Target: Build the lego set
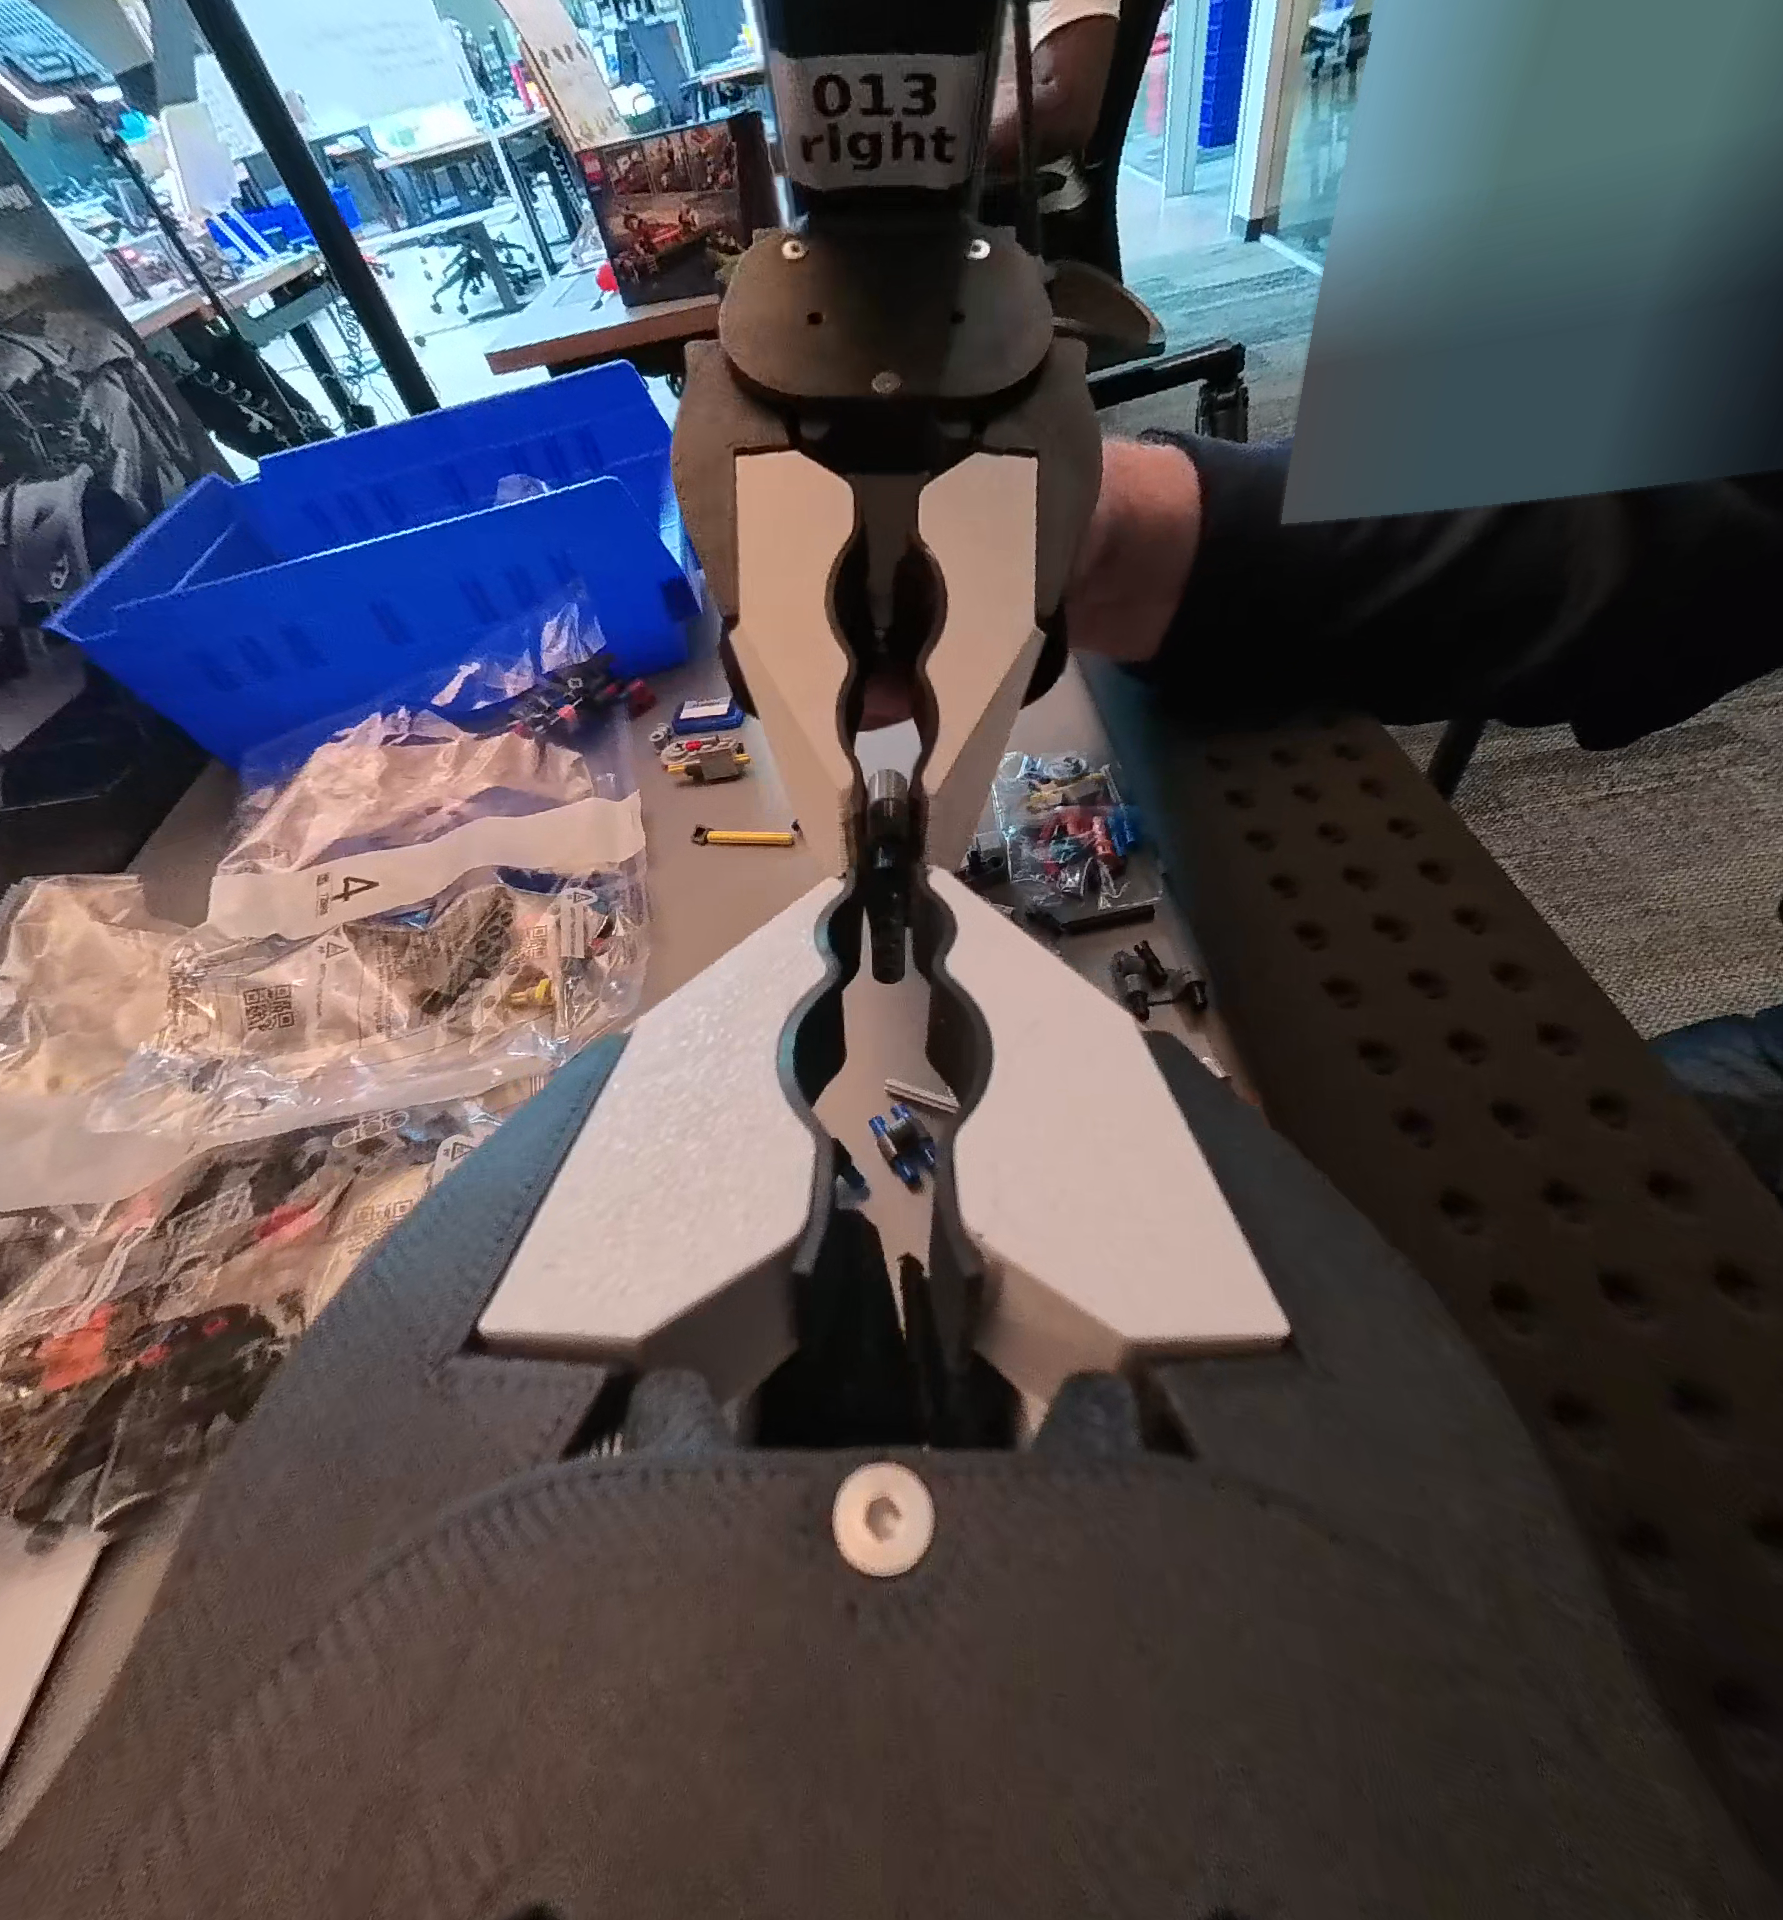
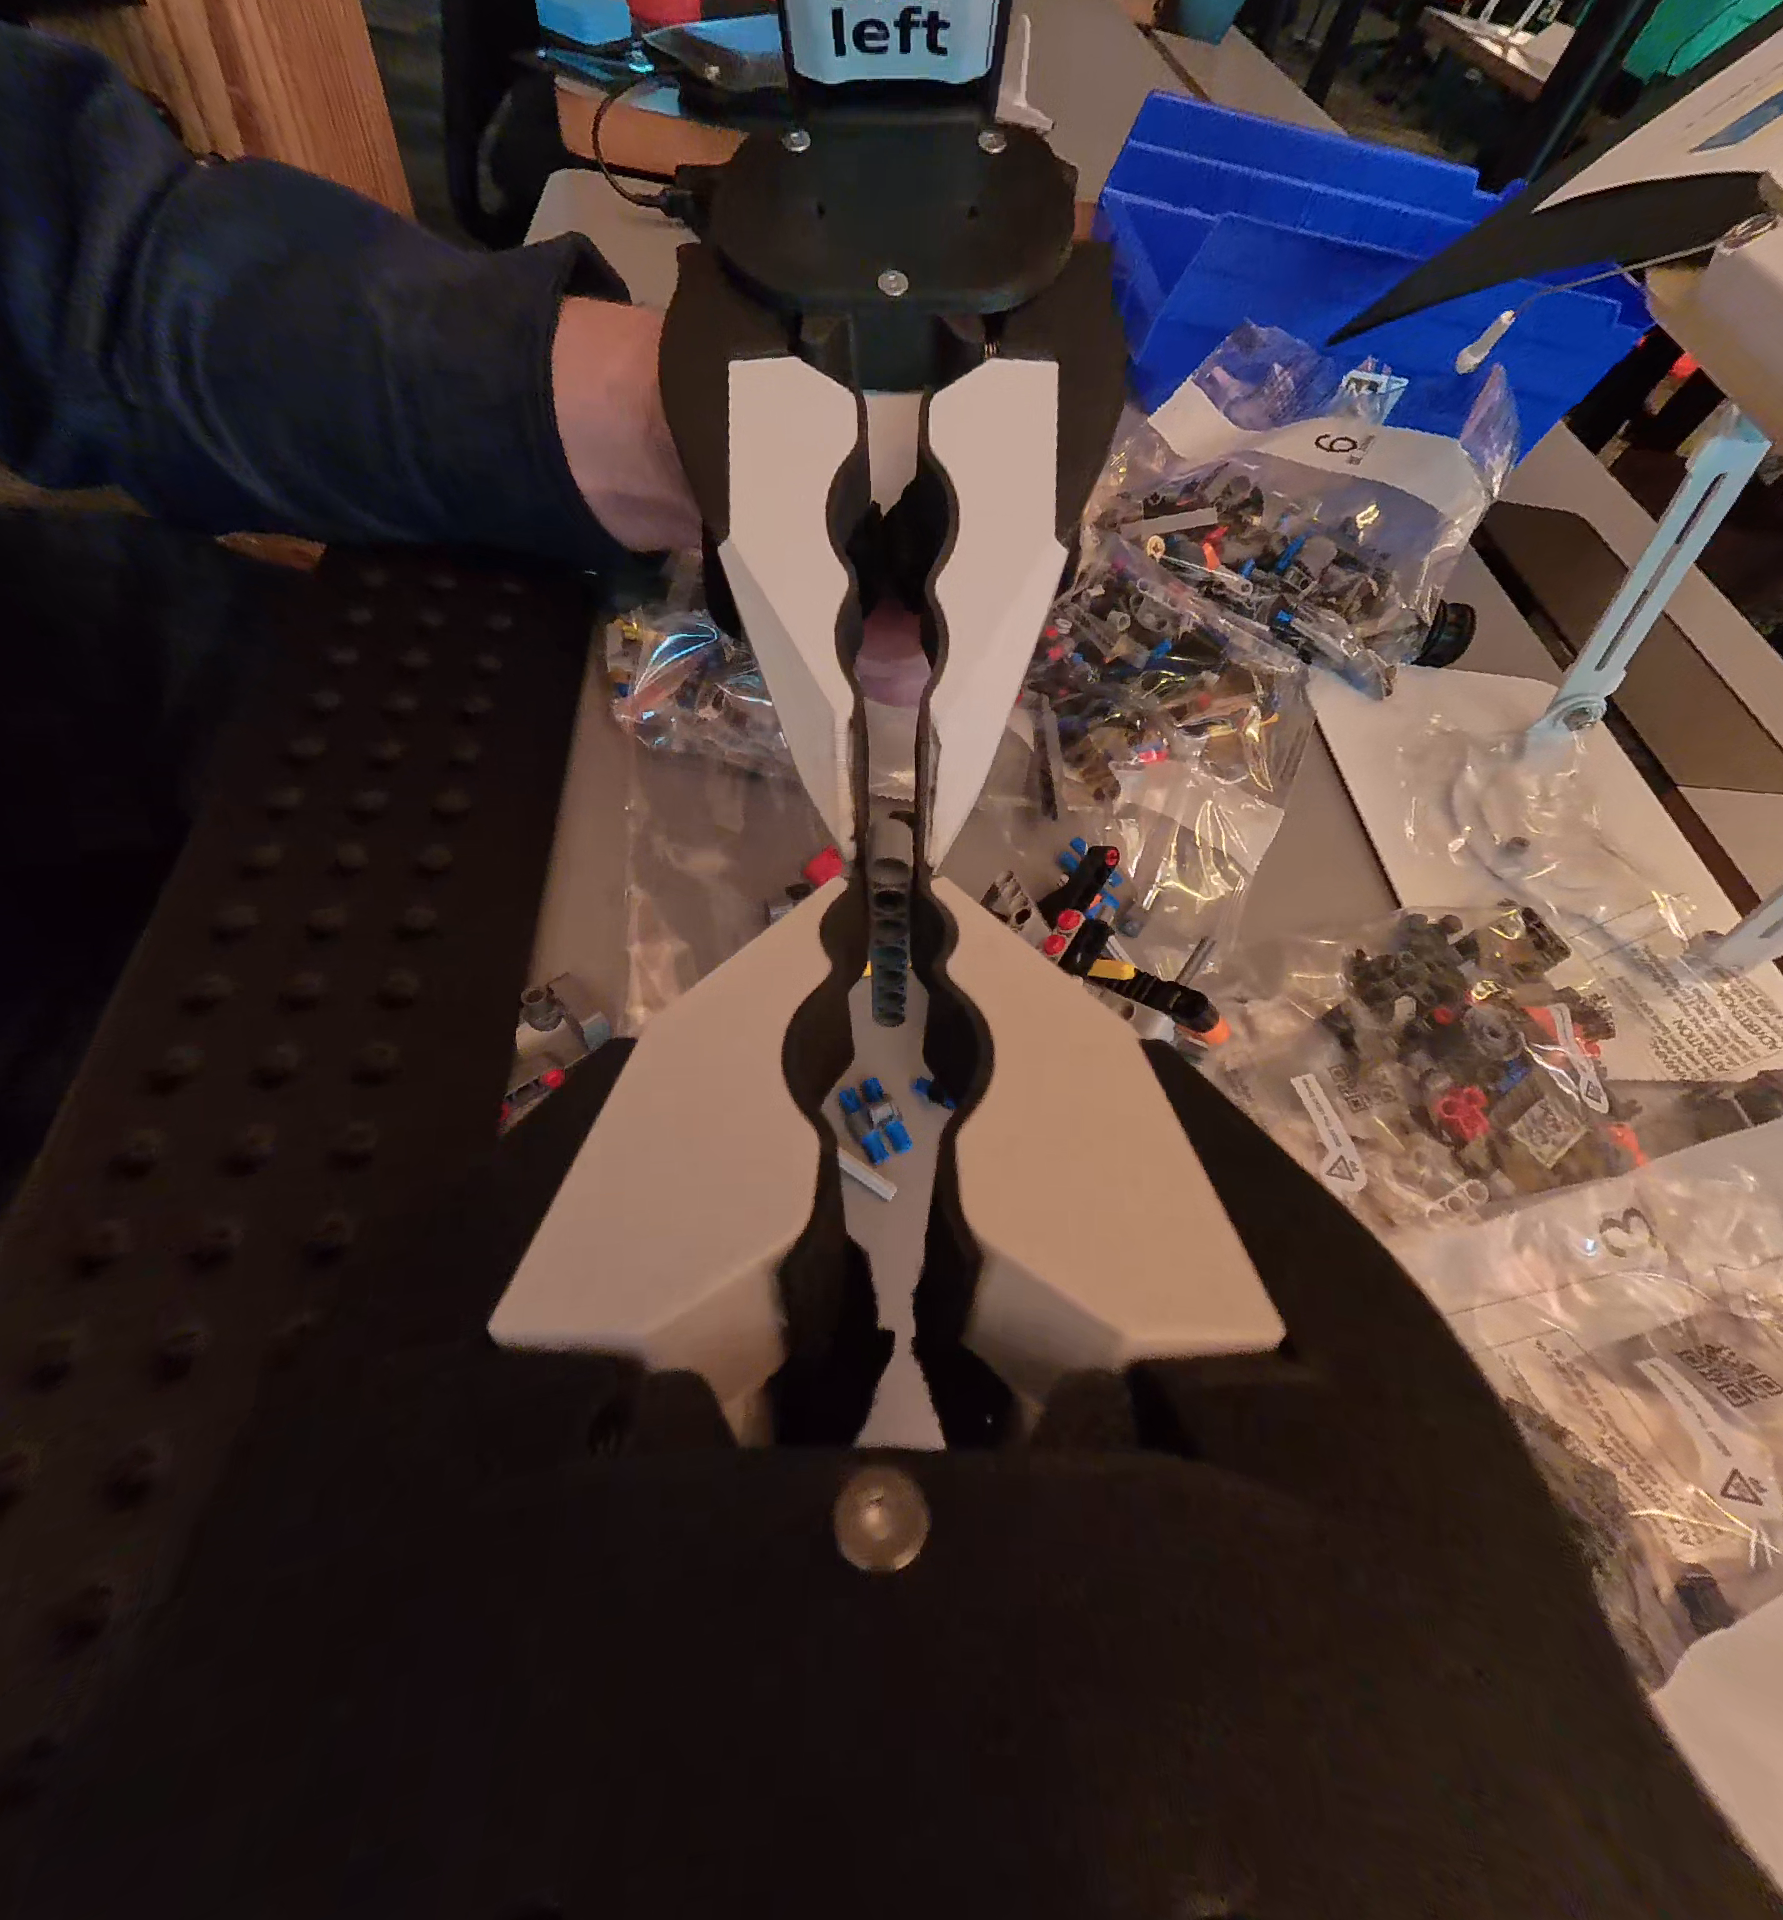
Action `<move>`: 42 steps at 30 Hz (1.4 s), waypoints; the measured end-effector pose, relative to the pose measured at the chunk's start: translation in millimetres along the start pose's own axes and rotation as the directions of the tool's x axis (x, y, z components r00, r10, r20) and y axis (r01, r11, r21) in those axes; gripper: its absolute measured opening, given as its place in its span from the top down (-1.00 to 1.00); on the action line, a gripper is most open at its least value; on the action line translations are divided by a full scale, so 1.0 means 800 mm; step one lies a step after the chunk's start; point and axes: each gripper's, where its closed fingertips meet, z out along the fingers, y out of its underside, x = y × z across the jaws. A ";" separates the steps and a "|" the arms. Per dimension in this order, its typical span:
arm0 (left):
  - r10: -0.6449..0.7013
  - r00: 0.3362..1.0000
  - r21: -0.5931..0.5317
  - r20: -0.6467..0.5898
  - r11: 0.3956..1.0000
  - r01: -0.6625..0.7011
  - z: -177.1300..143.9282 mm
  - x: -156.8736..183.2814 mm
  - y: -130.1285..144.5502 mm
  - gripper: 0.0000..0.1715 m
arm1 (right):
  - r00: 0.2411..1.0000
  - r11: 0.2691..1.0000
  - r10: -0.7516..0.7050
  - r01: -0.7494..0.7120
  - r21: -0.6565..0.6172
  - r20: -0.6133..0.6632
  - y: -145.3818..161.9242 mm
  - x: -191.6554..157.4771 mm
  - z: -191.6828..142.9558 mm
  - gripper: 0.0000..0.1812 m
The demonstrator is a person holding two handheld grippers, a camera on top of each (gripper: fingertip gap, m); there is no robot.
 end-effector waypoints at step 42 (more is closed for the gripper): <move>-0.003 1.000 -0.191 -0.027 0.982 -0.002 -0.011 -0.001 0.047 0.87 | 0.986 0.990 0.138 -0.139 0.006 0.091 0.017 0.000 -0.008 0.95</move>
